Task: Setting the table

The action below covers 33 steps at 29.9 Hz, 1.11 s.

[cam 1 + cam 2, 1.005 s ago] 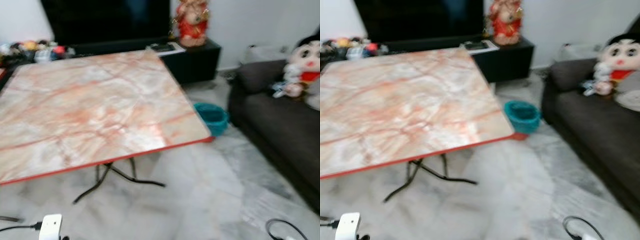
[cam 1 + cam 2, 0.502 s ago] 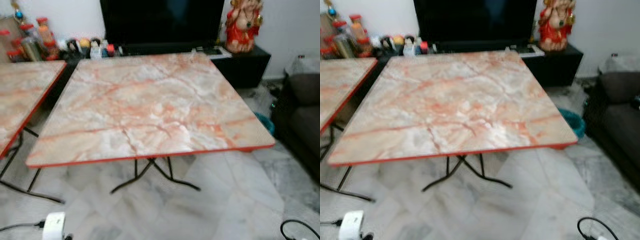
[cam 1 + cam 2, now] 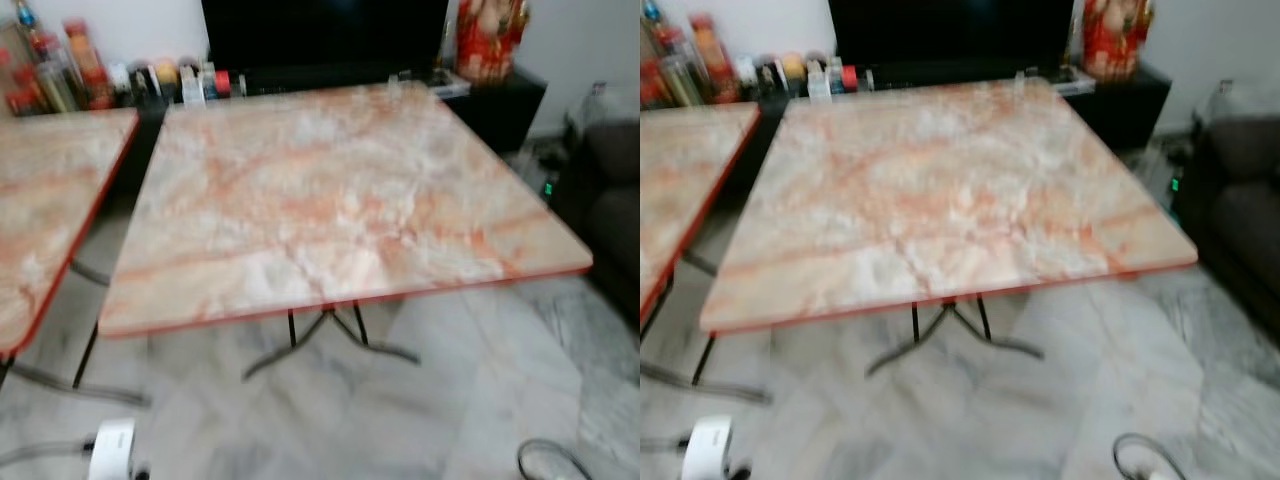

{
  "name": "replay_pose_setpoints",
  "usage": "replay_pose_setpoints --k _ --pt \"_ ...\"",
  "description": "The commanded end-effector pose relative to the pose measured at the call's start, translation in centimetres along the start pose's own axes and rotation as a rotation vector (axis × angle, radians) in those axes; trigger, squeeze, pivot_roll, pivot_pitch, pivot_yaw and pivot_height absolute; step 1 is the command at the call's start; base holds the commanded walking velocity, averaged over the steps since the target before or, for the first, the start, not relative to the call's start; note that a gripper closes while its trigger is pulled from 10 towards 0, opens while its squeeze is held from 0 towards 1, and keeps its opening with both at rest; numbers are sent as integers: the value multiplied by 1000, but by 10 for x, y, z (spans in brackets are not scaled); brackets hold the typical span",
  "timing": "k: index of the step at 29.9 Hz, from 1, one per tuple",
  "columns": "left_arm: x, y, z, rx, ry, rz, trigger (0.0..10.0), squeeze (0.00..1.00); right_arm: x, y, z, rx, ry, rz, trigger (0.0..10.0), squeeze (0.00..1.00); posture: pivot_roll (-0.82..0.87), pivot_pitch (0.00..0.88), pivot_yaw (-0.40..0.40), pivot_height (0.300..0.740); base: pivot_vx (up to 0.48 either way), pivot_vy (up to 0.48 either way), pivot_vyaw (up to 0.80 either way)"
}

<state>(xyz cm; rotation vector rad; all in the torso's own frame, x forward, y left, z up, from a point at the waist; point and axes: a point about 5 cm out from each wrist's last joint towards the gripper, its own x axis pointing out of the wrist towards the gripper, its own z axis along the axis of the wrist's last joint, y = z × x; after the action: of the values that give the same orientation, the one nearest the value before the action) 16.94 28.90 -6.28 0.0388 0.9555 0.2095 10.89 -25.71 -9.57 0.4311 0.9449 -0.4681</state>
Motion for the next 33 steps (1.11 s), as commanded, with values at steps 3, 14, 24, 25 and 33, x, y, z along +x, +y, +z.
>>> replay_pose_setpoints --k 3,14,24,25,33 --pt "-5 17 -10 -4 17 32 10000 0 2 6 7 -5 -24 16 10000 0 51 1 20 740 0 322 0" --pt "-10 30 -16 -2 30 49 10000 0 1 1 11 -38 -43 11 10000 0 55 4 25 740 0 327 205" --pt "-8 20 -19 2 35 35 10000 0 -8 -29 8 7 -52 -6 10000 0 53 0 28 740 0 325 53" --pt "-7 18 -19 4 34 33 10000 0 -9 -32 10 10 -56 -5 10000 0 53 0 28 740 0 326 0" --pt "-7 19 -17 5 30 36 10000 0 -7 -28 16 -13 -65 7 10000 0 63 0 28 740 0 327 0"
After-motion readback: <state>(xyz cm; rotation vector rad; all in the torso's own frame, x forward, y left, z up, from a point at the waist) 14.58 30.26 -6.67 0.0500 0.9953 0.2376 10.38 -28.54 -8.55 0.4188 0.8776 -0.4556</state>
